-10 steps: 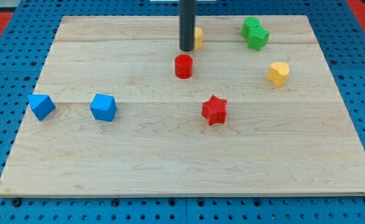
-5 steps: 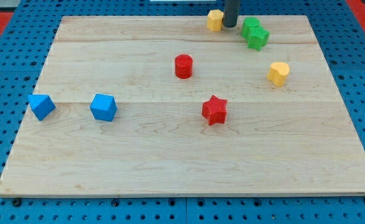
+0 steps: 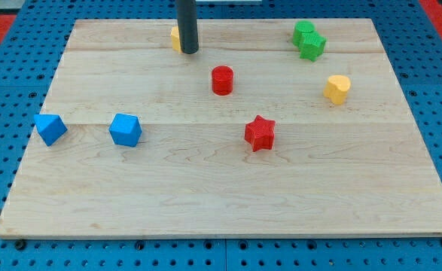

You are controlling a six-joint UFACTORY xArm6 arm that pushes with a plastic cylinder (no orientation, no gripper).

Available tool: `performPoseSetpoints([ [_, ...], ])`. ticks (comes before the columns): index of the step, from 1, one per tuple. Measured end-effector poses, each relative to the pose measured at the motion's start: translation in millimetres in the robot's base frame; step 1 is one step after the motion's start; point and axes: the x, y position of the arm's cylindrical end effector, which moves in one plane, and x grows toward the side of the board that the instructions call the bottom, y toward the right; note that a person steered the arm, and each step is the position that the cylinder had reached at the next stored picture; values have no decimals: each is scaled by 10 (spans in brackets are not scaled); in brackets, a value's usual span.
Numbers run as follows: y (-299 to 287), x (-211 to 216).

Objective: Push the yellow hexagon towards the top left

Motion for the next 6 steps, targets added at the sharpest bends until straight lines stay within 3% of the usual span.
performPoseSetpoints([
  [1, 503, -307],
  [3, -245, -481],
  [5, -129, -428],
  [6, 712, -535],
])
